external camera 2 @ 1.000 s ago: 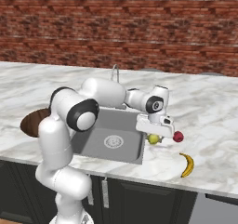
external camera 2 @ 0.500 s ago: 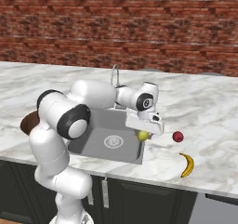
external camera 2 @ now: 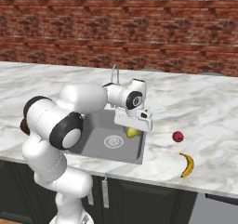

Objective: There is a mixed pile of frozen fruits and vegetables on the counter. Locate all the frozen vegetables and place the items in a bowl on the counter. Take all the frozen fruits and defrost them in a running sink.

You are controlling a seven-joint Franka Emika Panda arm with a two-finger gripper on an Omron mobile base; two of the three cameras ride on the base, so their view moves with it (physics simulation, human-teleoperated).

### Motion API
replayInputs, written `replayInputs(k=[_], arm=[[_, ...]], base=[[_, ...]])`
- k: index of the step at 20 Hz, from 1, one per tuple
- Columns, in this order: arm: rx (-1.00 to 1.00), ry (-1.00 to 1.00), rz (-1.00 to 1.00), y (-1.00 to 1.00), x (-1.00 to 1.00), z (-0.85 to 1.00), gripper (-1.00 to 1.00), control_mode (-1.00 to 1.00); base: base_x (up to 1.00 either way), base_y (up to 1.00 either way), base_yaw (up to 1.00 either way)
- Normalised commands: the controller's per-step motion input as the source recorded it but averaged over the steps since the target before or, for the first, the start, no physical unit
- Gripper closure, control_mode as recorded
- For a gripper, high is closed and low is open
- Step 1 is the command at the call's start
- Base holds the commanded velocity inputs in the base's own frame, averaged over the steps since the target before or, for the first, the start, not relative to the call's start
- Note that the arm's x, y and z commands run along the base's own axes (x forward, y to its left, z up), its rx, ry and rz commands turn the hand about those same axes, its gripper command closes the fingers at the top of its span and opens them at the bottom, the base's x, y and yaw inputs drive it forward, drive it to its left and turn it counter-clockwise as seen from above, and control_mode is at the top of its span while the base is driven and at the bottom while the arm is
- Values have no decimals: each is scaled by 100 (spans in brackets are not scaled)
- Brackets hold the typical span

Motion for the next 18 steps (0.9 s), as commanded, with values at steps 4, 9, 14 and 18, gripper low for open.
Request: replayInputs(k=[4,9,14,18], arm=[[0,-5,0,48,-9,9,100,-100],[0,-9,0,49,-10,4,100,-100],[0,-7,0,48,-8,8,100,-100],[0,-5,1,47,-11,8,100,-100]], base=[[0,0,0],[0,0,0],[0,0,0],[0,0,0]])
